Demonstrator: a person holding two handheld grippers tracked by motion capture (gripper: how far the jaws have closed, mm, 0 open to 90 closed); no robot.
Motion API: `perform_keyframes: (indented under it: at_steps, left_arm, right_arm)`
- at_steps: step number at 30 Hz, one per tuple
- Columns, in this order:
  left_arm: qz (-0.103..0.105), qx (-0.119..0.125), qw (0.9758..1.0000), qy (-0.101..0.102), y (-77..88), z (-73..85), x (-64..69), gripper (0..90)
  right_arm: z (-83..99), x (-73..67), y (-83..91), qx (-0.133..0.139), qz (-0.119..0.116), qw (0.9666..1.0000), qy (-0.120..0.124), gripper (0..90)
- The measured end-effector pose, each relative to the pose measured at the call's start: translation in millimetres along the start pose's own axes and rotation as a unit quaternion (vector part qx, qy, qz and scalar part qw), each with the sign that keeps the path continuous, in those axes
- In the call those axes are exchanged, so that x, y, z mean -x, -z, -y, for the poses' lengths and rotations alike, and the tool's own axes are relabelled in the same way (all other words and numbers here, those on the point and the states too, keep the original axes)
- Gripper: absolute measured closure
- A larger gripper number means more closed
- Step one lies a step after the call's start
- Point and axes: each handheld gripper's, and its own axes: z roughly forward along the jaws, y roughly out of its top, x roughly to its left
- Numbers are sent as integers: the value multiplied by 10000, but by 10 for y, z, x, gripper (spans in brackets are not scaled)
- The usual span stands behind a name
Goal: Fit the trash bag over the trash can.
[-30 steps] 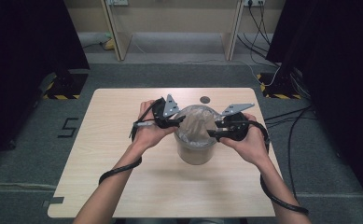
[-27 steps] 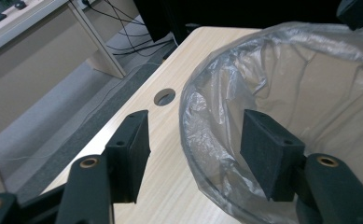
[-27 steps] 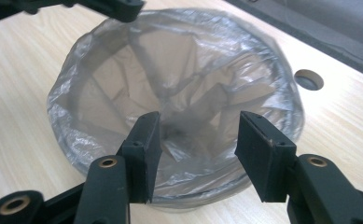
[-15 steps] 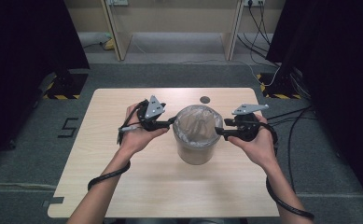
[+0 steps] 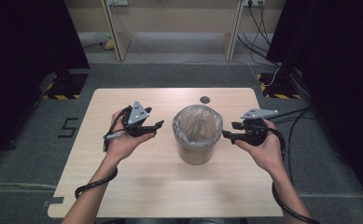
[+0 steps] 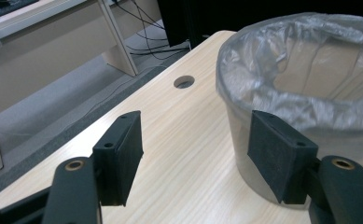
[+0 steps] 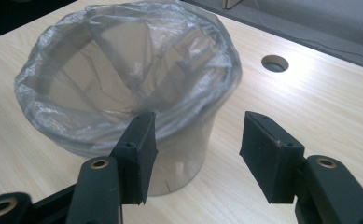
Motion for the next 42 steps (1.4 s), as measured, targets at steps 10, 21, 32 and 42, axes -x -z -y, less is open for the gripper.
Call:
perform_keyframes:
  at_steps: [10, 21, 32, 42]
  left_arm:
    - [-190, -57, 9992, 347, 272, 433, -99, 349]
    - [-472, -20, 9958, 789, 490, 980, -111, 346]
    - [-704, -164, 9912, 1108, 600, 1487, -104, 344]
    - [-890, -102, 9869, 1344, 676, 1800, -84, 342]
  right_arm:
    - [298, 133, 77, 187, 221, 9989, -360, 441]
    - [740, 252, 59, 331, 402, 9959, -733, 438]
    - [1202, 289, -9, 311, 622, 9925, -1010, 436]
    - [1460, 297, -89, 266, 797, 9908, -1063, 435]
